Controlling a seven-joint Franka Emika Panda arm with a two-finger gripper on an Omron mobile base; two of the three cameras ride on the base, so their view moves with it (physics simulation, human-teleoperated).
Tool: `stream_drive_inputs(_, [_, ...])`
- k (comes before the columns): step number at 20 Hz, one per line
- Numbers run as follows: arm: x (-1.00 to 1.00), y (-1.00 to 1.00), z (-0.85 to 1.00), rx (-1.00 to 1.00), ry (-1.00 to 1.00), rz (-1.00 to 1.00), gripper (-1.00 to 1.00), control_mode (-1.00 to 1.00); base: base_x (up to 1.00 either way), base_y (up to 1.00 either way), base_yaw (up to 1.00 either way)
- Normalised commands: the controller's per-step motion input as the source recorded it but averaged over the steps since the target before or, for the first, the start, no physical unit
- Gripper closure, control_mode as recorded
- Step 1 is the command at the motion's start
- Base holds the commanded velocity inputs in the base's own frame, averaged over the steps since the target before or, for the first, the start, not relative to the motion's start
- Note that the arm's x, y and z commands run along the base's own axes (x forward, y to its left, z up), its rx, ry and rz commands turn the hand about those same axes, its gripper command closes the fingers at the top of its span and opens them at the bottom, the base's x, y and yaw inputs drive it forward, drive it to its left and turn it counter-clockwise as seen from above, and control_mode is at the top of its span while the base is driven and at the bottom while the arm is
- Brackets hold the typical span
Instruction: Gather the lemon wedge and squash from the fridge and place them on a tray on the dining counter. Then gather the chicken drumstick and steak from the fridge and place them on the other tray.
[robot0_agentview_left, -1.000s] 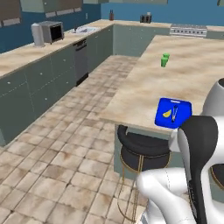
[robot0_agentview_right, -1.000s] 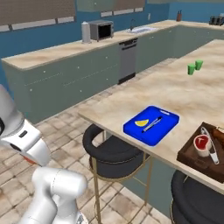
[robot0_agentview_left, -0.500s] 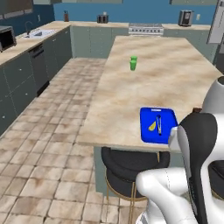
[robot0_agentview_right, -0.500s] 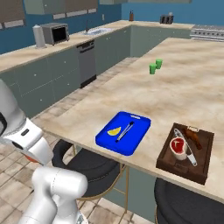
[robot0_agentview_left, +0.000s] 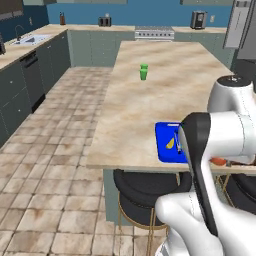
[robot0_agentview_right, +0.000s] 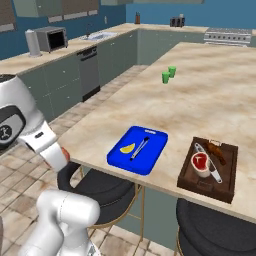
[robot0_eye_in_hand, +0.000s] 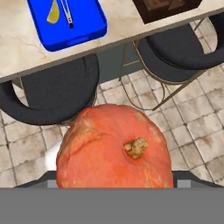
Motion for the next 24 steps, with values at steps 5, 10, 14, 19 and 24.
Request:
stream_drive_inputs(5, [0.78, -0.34, -0.04, 0.03, 0.00, -0.15, 1.00, -1.00, 0.00, 0.00, 0.00])
stream_drive_inputs(10, [0.64, -0.46, -0.30, 0.06, 0.00, -0.03, 1.00, -1.00, 0.00, 0.00, 0.00])
stream_drive_inputs(14, [0.81, -0.27, -0.43, 0.06, 0.02, 0.00, 1.00, -1.00, 0.00, 0.00, 0.00])
stream_drive_inputs(19, [0.80, -0.34, -0.54, 0.04, 0.05, 0.00, 1.00, -1.00, 0.00, 0.00, 0.00])
stream_drive_inputs(24, [0.93, -0.32, -0.57, 0.00, 0.11, 0.00, 1.00, -1.00, 0.00, 0.00, 0.00])
